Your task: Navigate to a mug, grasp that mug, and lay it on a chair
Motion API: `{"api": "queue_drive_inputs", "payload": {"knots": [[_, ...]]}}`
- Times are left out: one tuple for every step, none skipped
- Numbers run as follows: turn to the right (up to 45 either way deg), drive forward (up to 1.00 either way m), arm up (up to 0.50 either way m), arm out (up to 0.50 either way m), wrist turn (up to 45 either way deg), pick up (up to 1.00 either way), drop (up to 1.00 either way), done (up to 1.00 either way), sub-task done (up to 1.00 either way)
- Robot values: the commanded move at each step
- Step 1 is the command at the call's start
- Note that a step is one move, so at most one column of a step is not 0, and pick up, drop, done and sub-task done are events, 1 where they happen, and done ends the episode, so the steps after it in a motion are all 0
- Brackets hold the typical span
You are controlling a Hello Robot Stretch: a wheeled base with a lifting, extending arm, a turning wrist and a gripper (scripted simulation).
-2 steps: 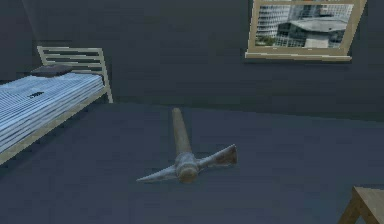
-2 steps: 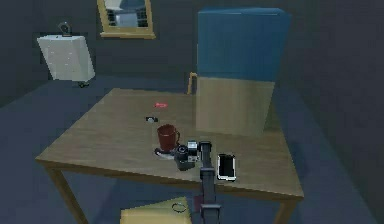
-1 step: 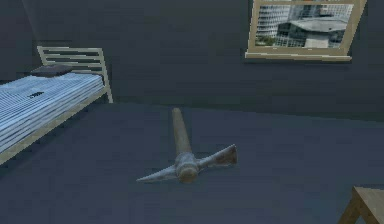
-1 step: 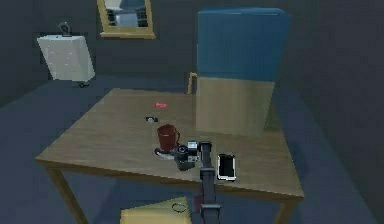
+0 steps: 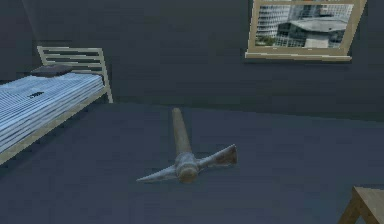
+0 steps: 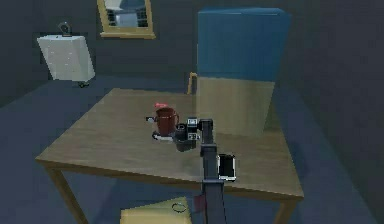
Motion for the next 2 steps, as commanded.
{"api": "queue_drive_inputs", "payload": {"knots": [[0.0,0.0,0.26,0.0,0.0,0.0,0.0,0.0,0.0],[0.0,0.0,0.0,0.0,-45.0,0.0,0.0,0.0,0.0]]}}
